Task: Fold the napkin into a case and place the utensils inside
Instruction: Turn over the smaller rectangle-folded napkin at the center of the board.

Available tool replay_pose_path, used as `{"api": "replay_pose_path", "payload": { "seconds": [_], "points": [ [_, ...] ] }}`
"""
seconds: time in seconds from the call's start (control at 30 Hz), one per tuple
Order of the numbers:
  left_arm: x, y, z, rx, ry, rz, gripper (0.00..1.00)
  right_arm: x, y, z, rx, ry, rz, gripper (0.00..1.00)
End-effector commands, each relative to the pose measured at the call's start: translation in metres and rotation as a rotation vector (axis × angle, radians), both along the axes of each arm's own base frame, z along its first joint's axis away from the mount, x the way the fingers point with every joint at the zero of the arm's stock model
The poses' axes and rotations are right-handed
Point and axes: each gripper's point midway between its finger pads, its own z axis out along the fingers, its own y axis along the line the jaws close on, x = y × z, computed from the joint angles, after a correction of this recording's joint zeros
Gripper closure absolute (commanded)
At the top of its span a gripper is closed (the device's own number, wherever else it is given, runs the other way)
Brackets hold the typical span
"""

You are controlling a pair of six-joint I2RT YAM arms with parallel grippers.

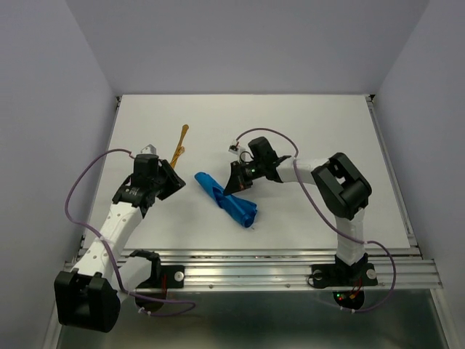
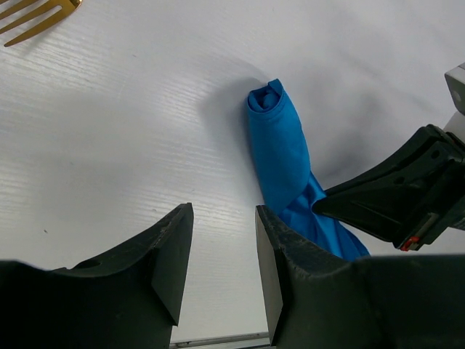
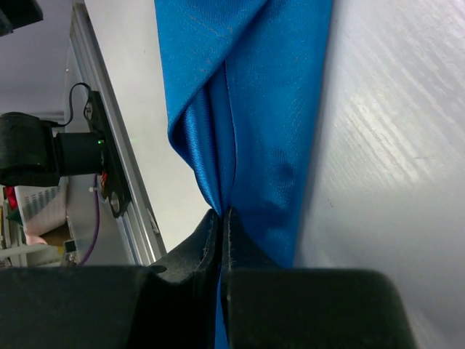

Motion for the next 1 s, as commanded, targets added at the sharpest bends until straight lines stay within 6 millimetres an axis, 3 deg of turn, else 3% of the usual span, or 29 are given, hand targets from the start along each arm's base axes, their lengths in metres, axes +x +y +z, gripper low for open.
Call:
{"api": "replay_pose_path", "payload": {
  "seconds": [0.0, 0.23, 0.5, 0.97],
  "points": [
    [0.006, -0.001, 0.004, 0.005, -0.034, -0.024, 0.50, 0.004, -0.009, 0.003, 0.054, -0.014, 0.040, 0.99],
    [0.009, -0.004, 0.009, -0.001, -0.049, -0.037, 0.49, 0.006, -0.013, 0.009, 0.049, -0.013, 0.048, 0.99],
    [0.014, -0.006, 0.016, -0.009, -0.065, -0.047, 0.50, 0.005, -0.005, 0.048, 0.151, -0.032, 0.061, 0.99],
    [0.016, 0.006, 0.045, 0.047, -0.110, -0.008, 0.50, -0.063, 0.047, 0.073, 0.212, -0.013, 0.232, 0.99]
  ]
}}
